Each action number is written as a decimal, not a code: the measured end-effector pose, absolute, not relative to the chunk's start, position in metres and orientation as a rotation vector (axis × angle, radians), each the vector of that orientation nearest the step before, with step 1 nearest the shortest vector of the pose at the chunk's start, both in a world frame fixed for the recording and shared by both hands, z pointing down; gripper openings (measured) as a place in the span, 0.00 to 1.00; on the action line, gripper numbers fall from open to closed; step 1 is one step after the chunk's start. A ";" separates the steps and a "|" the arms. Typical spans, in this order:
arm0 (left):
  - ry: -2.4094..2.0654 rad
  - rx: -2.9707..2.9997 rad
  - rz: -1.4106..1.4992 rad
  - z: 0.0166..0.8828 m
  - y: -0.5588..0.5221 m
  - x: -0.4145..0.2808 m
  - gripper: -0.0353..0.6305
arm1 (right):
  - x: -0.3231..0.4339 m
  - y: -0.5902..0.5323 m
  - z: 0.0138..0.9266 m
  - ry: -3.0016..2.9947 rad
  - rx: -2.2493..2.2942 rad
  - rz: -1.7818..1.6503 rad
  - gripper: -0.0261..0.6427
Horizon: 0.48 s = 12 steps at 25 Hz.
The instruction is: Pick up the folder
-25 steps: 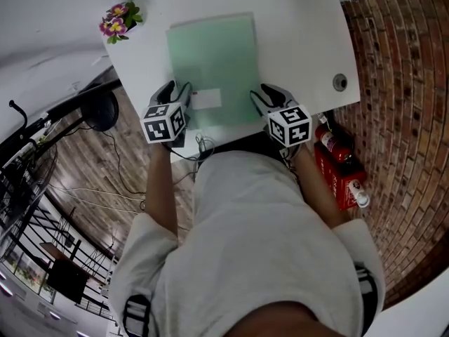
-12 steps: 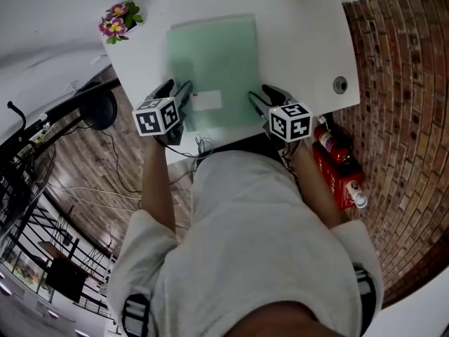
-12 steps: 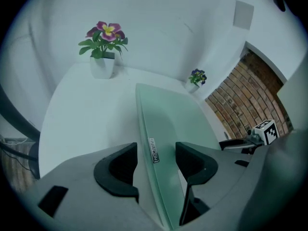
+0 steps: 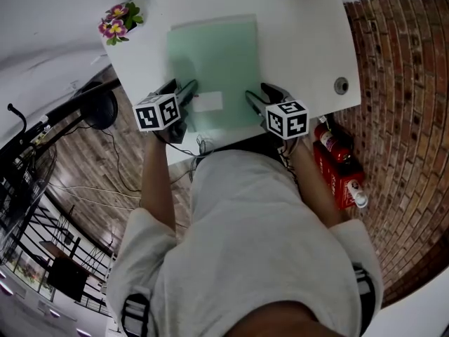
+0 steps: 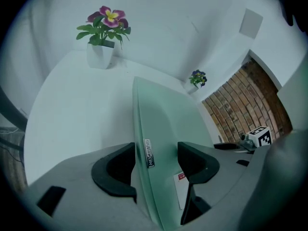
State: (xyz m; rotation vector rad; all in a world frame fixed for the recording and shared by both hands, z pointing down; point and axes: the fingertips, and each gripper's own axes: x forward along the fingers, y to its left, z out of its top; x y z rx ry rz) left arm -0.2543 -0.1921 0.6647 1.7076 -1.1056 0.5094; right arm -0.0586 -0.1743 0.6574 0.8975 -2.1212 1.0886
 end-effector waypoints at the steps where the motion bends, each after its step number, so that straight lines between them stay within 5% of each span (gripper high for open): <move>1: -1.102 1.705 0.505 0.665 -0.192 -0.254 0.46 | -0.059 -0.175 0.658 -2.118 0.898 1.083 0.38; 12: -1.082 1.676 0.468 0.665 -0.196 -0.242 0.54 | -0.061 -0.176 0.660 -2.111 0.900 1.104 0.41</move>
